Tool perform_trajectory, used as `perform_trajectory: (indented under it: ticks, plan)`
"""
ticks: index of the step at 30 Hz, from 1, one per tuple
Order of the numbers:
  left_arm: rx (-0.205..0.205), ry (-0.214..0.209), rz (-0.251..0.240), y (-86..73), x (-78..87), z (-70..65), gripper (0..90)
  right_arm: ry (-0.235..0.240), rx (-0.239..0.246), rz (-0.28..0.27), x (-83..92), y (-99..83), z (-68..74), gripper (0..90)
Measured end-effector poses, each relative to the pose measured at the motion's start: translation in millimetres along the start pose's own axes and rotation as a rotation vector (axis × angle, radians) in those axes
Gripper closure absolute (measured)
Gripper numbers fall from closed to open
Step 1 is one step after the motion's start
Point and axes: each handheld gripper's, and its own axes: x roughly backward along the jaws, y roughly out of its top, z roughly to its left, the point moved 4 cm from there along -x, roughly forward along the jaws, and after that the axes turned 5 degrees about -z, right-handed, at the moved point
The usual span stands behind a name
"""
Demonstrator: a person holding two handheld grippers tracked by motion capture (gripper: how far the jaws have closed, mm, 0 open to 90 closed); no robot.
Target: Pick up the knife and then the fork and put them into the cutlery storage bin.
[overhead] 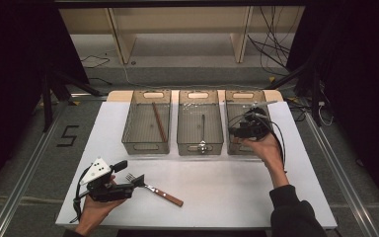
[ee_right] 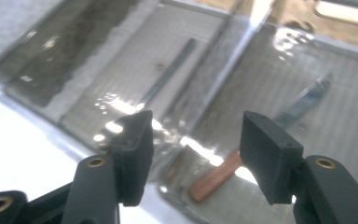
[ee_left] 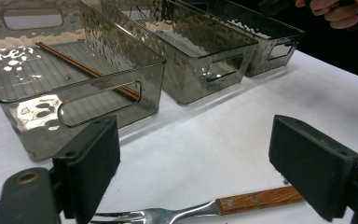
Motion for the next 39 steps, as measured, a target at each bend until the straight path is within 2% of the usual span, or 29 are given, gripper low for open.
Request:
perform_trajectory:
  ticks: [11, 14, 21, 31, 39]
  plan:
    - [0.003, 0.012, -0.007, 0.5, 0.6, 1.2, 16.0, 0.118, 0.109, -0.018, 6.6, 1.2, 48.4, 35.1]
    - [0.006, 0.012, -0.007, 0.6, 1.0, 2.0, 15.9, 0.137, 0.138, -0.021, 6.5, 0.8, 59.7, 33.7]
    - [0.010, 0.016, -0.014, 1.0, 1.5, 3.2, 15.9, 0.163, 0.171, -0.014, 3.8, -2.4, 78.4, 31.9]
    - [0.012, 0.016, -0.018, 1.3, 2.0, 3.6, 15.9, 0.208, 0.219, 0.025, -4.4, -10.7, 107.2, 29.8]
    - [0.017, 0.019, -0.024, 1.8, 2.9, 4.3, 15.9, 0.240, 0.247, 0.051, -12.7, -15.8, 124.9, 29.3]
